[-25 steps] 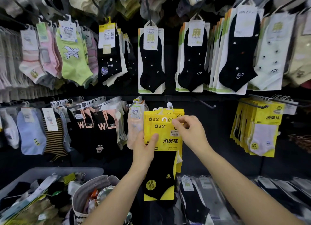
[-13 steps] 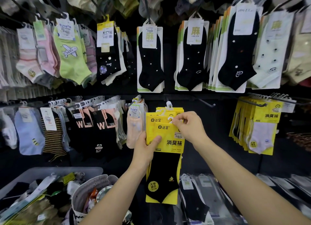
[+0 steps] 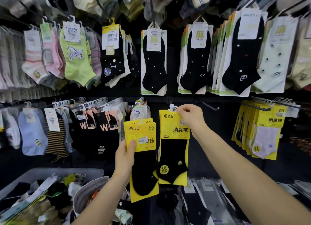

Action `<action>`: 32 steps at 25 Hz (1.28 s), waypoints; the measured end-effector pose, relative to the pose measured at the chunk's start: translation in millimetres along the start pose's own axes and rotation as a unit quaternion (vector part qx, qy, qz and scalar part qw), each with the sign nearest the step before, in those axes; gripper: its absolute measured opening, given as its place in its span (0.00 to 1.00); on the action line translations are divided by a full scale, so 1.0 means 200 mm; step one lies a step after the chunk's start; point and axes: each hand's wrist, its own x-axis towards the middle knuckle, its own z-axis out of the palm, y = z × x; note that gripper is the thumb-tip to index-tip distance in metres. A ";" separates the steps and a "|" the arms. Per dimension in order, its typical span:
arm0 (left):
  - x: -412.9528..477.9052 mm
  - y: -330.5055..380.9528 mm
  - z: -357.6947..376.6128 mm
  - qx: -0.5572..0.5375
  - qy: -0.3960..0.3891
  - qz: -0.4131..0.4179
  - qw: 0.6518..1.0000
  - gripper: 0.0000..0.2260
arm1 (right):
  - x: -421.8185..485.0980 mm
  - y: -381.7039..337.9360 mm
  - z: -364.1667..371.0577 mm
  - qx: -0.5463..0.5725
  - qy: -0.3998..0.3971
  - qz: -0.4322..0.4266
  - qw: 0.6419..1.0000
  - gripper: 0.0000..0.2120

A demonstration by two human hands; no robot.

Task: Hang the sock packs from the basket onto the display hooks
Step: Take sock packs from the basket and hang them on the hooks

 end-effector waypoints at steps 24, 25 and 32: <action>-0.06 0.07 0.19 0.020 0.007 0.042 0.999 0.12 | 0.00 -0.05 -0.05 -0.120 -0.024 -0.101 0.987 0.05; -0.04 0.06 0.14 0.023 0.027 0.022 0.999 0.11 | 0.02 -0.05 -0.04 -0.120 -0.023 -0.096 0.988 0.05; -0.02 0.06 -0.01 0.062 0.035 0.041 0.997 0.07 | 0.08 -0.02 -0.01 -0.185 -0.017 -0.078 0.979 0.06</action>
